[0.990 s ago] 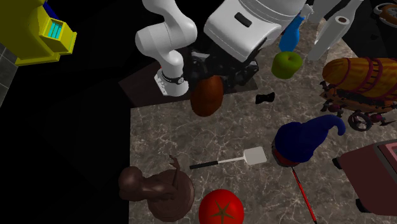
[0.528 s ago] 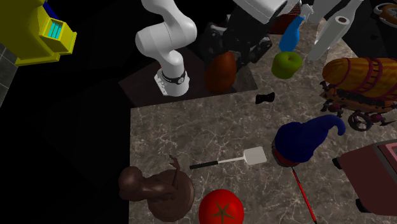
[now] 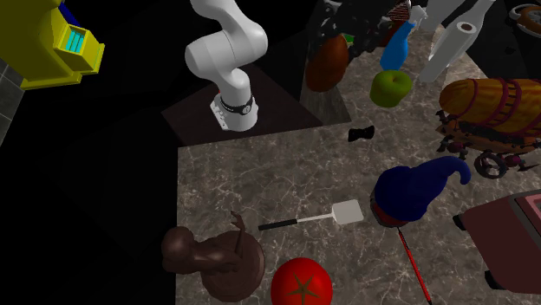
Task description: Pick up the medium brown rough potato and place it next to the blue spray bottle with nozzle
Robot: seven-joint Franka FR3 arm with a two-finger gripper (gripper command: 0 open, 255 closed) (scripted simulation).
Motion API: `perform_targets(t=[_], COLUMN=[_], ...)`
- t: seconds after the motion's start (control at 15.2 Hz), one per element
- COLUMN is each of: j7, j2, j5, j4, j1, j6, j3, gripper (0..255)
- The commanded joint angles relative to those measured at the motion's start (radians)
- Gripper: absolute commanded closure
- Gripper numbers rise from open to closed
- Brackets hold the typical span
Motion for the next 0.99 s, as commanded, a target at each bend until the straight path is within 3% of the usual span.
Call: perform_targets(t=[0.0, 0.92], j7=[0.05, 0.432], j2=[-0.009, 0.066], j5=[0.032, 0.221], j4=[0.006, 0.157], j1=[0.015, 0.076], j6=[-0.02, -0.101], j3=[0.037, 0.331], gripper=[255, 255])
